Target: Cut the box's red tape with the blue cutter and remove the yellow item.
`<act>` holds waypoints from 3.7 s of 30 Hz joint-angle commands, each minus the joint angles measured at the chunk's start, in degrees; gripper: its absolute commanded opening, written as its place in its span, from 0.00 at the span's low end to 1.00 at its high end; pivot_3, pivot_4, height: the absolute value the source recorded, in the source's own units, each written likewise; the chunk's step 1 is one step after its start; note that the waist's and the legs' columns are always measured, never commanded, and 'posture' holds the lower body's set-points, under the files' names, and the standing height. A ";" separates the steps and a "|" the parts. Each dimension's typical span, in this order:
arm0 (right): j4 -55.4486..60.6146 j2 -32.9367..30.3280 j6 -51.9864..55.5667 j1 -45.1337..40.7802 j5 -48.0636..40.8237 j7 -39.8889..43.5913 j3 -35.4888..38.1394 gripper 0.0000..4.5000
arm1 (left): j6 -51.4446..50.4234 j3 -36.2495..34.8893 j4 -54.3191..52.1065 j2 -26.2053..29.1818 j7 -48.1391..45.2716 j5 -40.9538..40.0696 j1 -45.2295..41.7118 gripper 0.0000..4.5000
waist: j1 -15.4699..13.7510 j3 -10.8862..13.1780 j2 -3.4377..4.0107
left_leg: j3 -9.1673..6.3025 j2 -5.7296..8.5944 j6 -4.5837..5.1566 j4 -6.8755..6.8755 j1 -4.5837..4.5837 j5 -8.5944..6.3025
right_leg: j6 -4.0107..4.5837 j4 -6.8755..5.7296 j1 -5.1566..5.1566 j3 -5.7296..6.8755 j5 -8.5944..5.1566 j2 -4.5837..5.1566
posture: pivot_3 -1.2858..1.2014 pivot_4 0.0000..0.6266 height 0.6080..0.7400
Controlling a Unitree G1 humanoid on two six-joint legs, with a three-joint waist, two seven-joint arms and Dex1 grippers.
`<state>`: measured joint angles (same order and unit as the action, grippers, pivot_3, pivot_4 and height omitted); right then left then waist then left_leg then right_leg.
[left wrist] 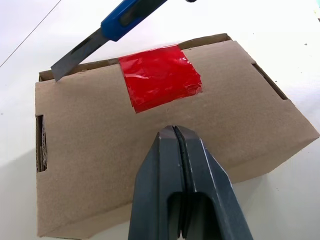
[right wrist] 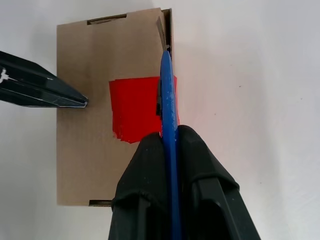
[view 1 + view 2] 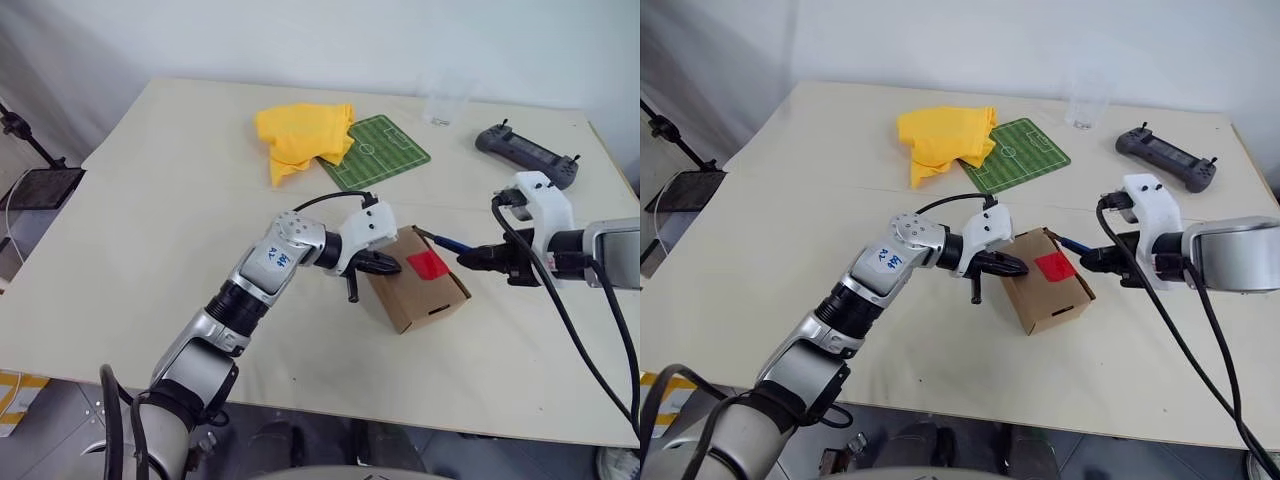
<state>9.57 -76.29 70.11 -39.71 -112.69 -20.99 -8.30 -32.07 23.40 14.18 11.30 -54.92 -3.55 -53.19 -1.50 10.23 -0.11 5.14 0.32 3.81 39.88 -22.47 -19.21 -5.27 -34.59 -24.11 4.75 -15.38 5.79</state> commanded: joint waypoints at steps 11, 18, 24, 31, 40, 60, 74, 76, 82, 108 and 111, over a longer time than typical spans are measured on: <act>1.77 -3.17 -0.03 4.55 -0.31 1.12 4.33 0.02 | -1.05 0.33 0.13 0.86 -0.10 0.62 0.31 0.00 | 0.02 0.00 0.00 | 0.00 0.00 0.03 0.02 0.00 -0.02 | 0.00 0.01 0.00 0.00 0.00 0.01 | 0.52 0.24 1.00; 2.22 -4.47 0.08 6.90 -0.31 1.64 5.82 0.02 | -0.82 0.40 0.32 0.94 -0.29 0.71 0.17 0.00 | 0.01 0.00 0.00 | 0.00 0.00 0.04 0.01 0.00 -0.03 | 0.00 0.03 0.00 0.00 0.00 0.02 | 0.52 0.24 1.00; 2.46 -6.63 -0.01 10.11 -0.31 2.83 8.07 0.02 | -0.81 0.32 0.26 0.73 0.02 0.64 0.44 0.00 | 0.02 0.00 0.00 | -0.01 0.00 0.04 0.02 0.00 -0.03 | 0.00 0.03 0.00 0.00 0.00 0.02 | 0.52 0.24 1.00; 3.20 -7.61 -0.33 11.63 -0.31 4.40 9.09 0.02 | -0.81 0.24 0.32 0.66 0.15 0.59 0.43 0.00 | -0.03 0.00 0.00 | 0.00 0.00 0.06 0.01 -0.01 -0.04 | 0.00 0.06 0.00 0.00 0.00 0.04 | 0.52 0.24 1.00; 3.73 -5.71 0.10 8.54 -0.31 5.92 6.04 0.02 | -0.44 0.29 1.00 0.55 0.16 0.74 0.04 0.00 | 0.09 0.00 0.00 | -0.01 0.00 0.06 0.01 -0.01 -0.05 | 0.00 0.07 0.00 0.00 0.00 0.04 | 0.52 0.24 1.00; 0.23 -8.47 8.36 0.92 -0.31 11.39 -3.47 0.02 | -1.53 1.77 1.94 -0.56 2.19 2.20 0.38 0.00 | -0.09 -0.02 0.03 | -0.01 0.00 0.07 -0.13 -0.01 -0.11 | 0.00 0.21 0.00 0.01 0.00 0.05 | 0.52 0.24 1.00; -1.78 -9.49 8.64 -1.12 -0.31 14.53 -7.21 0.02 | -2.14 4.66 1.78 -1.21 1.26 2.88 0.98 0.00 | -0.03 -0.03 0.04 | 0.00 0.00 0.08 -0.23 -0.02 -0.21 | 0.00 0.44 0.01 0.05 0.00 0.05 | 0.52 0.24 1.00; -2.95 -8.89 8.95 -1.79 -0.31 13.85 -7.88 0.02 | -2.23 4.73 1.49 -1.41 1.24 2.87 0.97 0.00 | 0.02 -0.03 0.04 | 0.00 0.00 0.08 -0.23 0.02 -0.22 | -0.01 0.46 0.08 0.06 0.00 0.05 | 0.52 0.24 1.00; -8.25 -6.22 12.95 -7.99 -0.31 12.19 -11.71 0.02 | -2.42 4.91 0.63 -1.67 1.36 2.76 1.29 0.00 | 0.12 -0.05 0.06 | 0.01 0.00 0.07 -0.23 0.08 -0.21 | -0.03 0.49 0.14 0.06 0.02 0.05 | 0.52 0.24 1.00; -19.25 -6.70 22.39 -37.54 -0.31 24.13 -42.78 0.02 | -3.53 4.73 -0.85 -3.25 4.06 2.76 2.77 0.00 | -0.10 -0.09 0.15 | 0.01 0.00 0.20 -0.29 -0.15 -0.55 | -0.01 0.75 0.00 0.23 0.01 0.06 | 0.52 0.24 1.00; -19.11 -7.57 22.39 -39.19 -0.31 25.56 -46.09 0.02 | -3.68 4.75 -0.90 -3.28 4.33 2.80 3.03 0.00 | -0.11 -0.10 0.16 | 0.01 0.01 0.20 -0.28 -0.35 -0.55 | -0.02 0.74 -0.20 0.23 0.02 0.07 | 0.52 0.24 1.00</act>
<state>-10.97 -82.61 91.17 -77.95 -111.84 2.91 -52.41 -33.72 25.81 11.62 7.79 -51.21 -2.49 -52.14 -1.60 10.13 0.05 5.15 0.33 4.01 39.62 -22.91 -19.76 -5.29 -33.88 -24.40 4.98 -15.36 5.86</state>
